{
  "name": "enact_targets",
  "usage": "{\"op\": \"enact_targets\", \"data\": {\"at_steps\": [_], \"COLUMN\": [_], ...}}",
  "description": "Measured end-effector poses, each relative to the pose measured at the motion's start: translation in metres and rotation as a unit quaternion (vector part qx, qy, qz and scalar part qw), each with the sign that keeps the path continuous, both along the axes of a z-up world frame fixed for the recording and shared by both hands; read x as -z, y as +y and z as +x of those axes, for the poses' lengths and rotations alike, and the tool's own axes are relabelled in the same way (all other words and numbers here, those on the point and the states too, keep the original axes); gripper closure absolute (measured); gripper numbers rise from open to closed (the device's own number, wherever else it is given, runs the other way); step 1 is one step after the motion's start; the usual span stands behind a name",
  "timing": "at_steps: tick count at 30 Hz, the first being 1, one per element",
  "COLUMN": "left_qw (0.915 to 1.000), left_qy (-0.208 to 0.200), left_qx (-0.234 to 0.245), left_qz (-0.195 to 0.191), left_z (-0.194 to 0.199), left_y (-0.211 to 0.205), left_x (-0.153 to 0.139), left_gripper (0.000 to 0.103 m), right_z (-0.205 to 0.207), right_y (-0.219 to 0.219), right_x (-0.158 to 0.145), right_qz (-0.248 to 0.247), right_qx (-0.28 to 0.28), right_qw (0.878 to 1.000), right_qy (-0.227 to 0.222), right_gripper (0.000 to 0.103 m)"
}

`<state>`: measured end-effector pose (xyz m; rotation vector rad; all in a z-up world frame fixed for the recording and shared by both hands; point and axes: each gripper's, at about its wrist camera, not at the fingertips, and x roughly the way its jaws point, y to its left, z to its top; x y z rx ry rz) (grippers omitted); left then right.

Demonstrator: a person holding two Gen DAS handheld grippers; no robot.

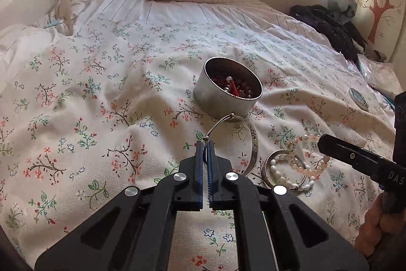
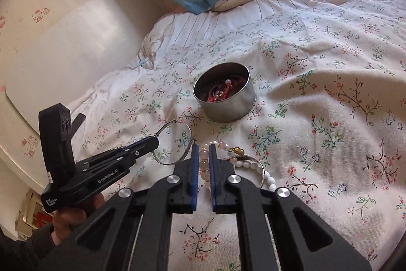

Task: Organize jewelry
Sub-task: 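Carry the bangle and pearl bracelet over the silver tin and open both tools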

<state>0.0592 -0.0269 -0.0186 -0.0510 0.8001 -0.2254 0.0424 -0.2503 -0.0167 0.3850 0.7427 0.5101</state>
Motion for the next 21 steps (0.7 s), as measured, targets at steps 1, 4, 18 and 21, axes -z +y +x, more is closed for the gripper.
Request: {"op": "enact_targets", "data": {"at_steps": [1, 4, 18, 21], "left_qw": [1.0000, 0.9998, 0.9965, 0.9960], "left_qy": [-0.004, -0.013, -0.064, -0.073], "left_qx": [-0.002, -0.004, -0.007, -0.009], "left_qz": [0.000, 0.011, 0.053, 0.050], "left_z": [-0.001, -0.003, -0.016, -0.017], "left_y": [0.000, -0.003, -0.016, -0.016], "left_x": [-0.002, -0.005, -0.020, -0.024], "left_gripper": [0.100, 0.100, 0.100, 0.100], "right_z": [-0.001, -0.005, -0.015, -0.015], "right_y": [-0.002, -0.003, -0.008, -0.008], "right_x": [-0.002, -0.010, -0.028, -0.030], "right_qz": [0.007, 0.021, 0.057, 0.059], "right_qx": [0.001, 0.001, -0.004, -0.005], "right_qw": [1.000, 0.999, 0.996, 0.995], "right_qy": [-0.005, -0.025, -0.074, -0.082], "right_gripper": [0.094, 0.095, 0.094, 0.095]}}
